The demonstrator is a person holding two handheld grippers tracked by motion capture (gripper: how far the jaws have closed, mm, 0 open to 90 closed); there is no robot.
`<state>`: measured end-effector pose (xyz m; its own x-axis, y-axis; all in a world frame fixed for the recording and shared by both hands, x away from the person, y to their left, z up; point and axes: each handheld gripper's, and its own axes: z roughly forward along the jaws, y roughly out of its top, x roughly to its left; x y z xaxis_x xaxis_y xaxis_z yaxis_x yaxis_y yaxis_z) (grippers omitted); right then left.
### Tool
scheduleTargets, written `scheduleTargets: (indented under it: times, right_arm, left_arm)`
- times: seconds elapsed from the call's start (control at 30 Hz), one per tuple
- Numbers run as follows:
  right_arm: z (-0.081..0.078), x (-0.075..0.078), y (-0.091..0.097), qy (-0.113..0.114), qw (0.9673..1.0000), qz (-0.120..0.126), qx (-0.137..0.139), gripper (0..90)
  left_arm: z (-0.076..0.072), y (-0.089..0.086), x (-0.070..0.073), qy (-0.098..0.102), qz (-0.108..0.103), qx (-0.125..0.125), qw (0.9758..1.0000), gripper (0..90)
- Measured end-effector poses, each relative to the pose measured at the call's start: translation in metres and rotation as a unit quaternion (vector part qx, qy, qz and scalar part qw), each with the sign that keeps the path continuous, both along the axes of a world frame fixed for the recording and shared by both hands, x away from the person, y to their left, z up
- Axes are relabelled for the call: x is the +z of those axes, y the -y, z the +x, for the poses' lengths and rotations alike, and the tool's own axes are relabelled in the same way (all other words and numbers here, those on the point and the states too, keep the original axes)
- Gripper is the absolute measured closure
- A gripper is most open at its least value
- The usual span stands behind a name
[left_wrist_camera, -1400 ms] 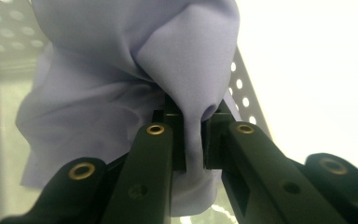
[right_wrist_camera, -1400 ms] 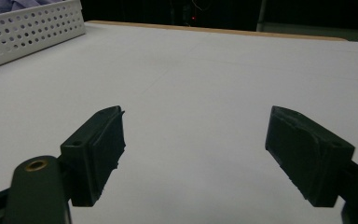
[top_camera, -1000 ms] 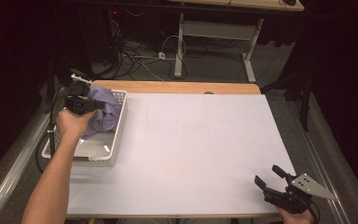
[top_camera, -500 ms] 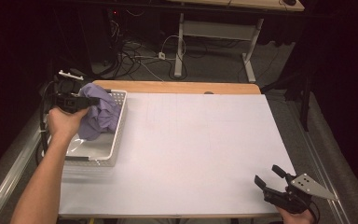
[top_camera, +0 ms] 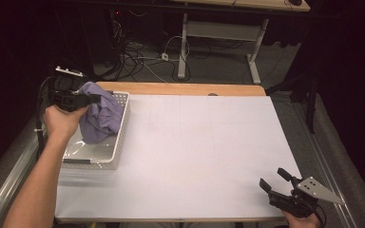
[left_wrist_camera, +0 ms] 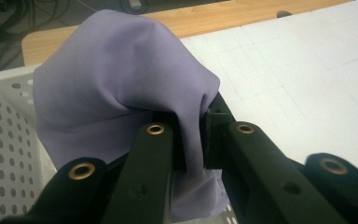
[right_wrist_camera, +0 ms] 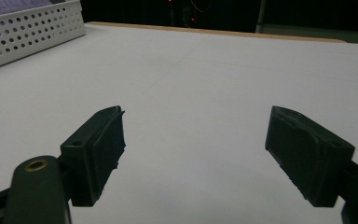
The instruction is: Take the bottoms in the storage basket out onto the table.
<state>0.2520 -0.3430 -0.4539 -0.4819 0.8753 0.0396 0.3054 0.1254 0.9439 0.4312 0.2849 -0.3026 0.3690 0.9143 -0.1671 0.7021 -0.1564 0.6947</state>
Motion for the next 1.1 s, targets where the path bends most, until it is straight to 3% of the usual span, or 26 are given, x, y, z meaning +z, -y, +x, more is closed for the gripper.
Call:
scheduleTargets:
  times: [0.63,1.1]
  right_arm:
    - [0.0,0.0,0.0,-0.001,1.0,0.0,0.0,20.6]
    - [0.0,0.0,0.0,-0.001,1.0,0.001,0.0,20.6]
  left_arm:
    - [-0.012,-0.006,0.03,0.028,-0.02,-0.009,0.9994,82.8]
    - [-0.02,0.006,0.06,0.046,-0.029,-0.039,0.9977,83.0]
